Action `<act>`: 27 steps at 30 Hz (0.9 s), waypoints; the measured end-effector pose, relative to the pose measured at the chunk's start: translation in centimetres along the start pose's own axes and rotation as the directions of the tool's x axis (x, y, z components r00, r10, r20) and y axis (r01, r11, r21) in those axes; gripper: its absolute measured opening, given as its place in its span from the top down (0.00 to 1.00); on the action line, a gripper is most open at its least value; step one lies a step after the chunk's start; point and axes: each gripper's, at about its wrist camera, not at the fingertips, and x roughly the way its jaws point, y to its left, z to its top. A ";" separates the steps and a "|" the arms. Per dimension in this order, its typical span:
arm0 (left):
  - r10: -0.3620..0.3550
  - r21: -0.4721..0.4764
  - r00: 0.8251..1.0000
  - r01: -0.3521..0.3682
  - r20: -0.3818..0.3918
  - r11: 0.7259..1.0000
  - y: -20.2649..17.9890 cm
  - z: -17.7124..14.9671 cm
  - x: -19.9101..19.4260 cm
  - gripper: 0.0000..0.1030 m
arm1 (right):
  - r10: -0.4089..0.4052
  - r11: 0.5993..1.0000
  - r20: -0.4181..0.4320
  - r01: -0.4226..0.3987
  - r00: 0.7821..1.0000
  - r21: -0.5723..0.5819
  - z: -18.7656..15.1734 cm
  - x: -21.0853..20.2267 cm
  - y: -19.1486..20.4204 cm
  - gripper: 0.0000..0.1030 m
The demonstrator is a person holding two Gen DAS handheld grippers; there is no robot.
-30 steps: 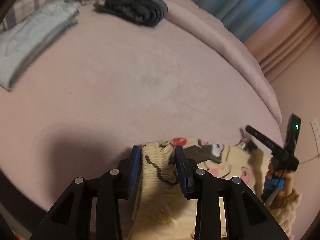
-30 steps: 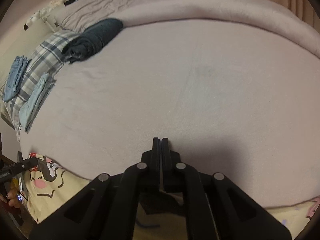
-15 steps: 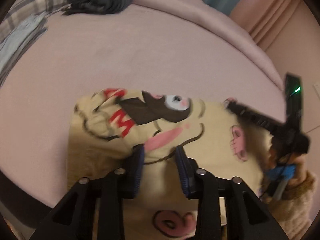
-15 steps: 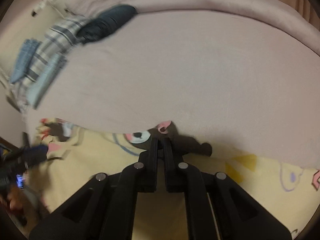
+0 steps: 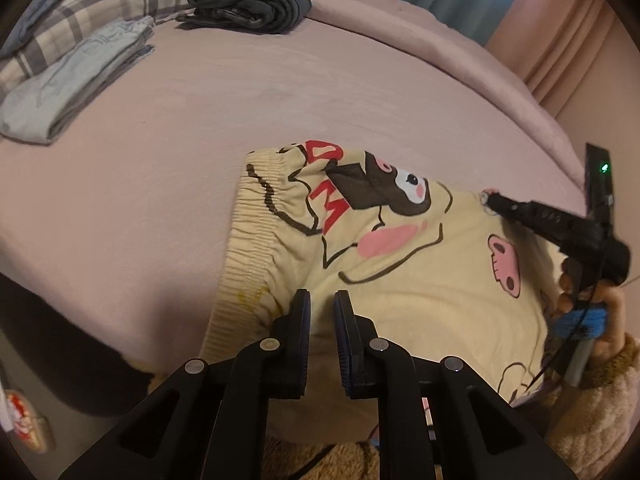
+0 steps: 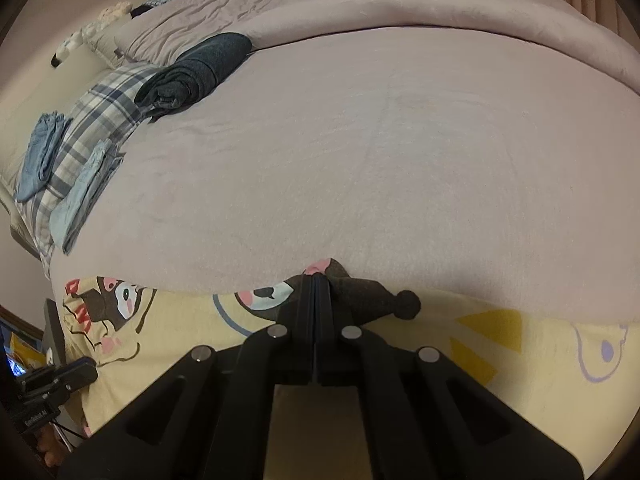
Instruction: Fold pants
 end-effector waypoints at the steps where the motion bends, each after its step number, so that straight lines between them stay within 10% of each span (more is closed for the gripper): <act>1: 0.019 0.015 1.000 -0.019 -0.005 1.000 -0.5 0.2 -0.2 0.84 | 0.007 1.000 -0.007 -0.006 1.000 0.015 0.1 -0.2 0.1 0.99; 4: 0.034 0.043 0.999 -0.035 0.027 0.998 -2.1 0.8 -1.4 0.84 | -0.052 0.999 -0.004 0.052 0.999 0.015 -0.1 -2.0 0.1 0.91; 6: -0.022 0.053 0.998 0.019 0.059 0.998 -3.7 1.3 -2.4 0.84 | -0.102 0.995 0.029 0.102 0.994 -0.010 -0.5 -4.1 -0.2 0.59; 8: -0.093 0.062 0.994 0.089 0.056 0.994 -5.3 1.4 -2.6 0.74 | -0.125 0.992 0.061 0.125 0.990 -0.008 -1.1 -6.0 -1.0 0.50; 14: -0.159 0.140 0.987 0.158 -0.007 0.977 -10.5 0.1 0.8 0.62 | -0.221 0.975 0.029 0.221 0.975 0.016 -5.0 -9.1 -5.4 0.51; 20: 0.000 0.295 1.000 -0.001 0.003 0.956 -11.9 -2.1 3.4 0.62 | -0.292 0.956 0.063 0.291 0.954 0.027 -10.3 -12.0 -9.6 0.52; 27: 0.049 0.183 0.999 -0.049 0.004 0.982 -9.5 -1.8 2.6 0.62 | -0.383 0.914 0.109 0.359 0.917 0.191 -13.7 -17.2 -17.3 0.54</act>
